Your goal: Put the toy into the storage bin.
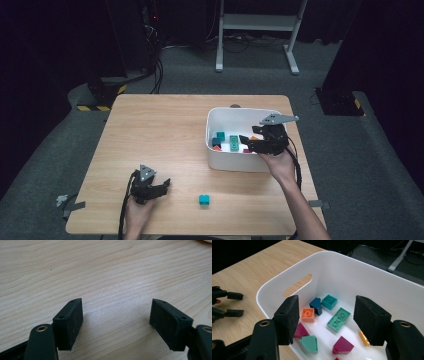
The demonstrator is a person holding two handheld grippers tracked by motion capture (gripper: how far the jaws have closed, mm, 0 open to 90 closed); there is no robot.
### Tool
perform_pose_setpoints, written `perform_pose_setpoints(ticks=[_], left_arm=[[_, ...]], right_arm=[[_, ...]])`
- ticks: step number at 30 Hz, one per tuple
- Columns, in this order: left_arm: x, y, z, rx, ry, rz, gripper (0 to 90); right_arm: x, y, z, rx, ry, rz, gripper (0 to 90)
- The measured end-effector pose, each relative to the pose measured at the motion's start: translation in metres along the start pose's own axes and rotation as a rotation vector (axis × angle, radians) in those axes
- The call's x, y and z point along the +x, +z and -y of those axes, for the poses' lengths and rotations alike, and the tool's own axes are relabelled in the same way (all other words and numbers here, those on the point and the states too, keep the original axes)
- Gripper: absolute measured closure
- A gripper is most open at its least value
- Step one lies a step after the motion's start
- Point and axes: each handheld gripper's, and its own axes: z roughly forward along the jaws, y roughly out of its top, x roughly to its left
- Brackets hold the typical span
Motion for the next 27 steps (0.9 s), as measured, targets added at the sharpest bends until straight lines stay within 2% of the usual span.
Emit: perform_pose_setpoints(ticks=[16, 21, 27], left_arm=[[0.000, 0.000, 0.000, 0.000, 0.000, 0.000, 26.9], [0.000, 0.000, 0.000, 0.000, 0.000, 0.000, 26.9], [0.000, 0.000, 0.000, 0.000, 0.000, 0.000, 26.9]], right_arm=[[0.019, -0.010, 0.011, -0.055, -0.011, -0.073, 38.2], [0.027, -0.012, 0.014, -0.060, -0.030, -0.090, 38.2], [0.033, -0.012, 0.020, -0.067, -0.030, -0.113, 37.9]])
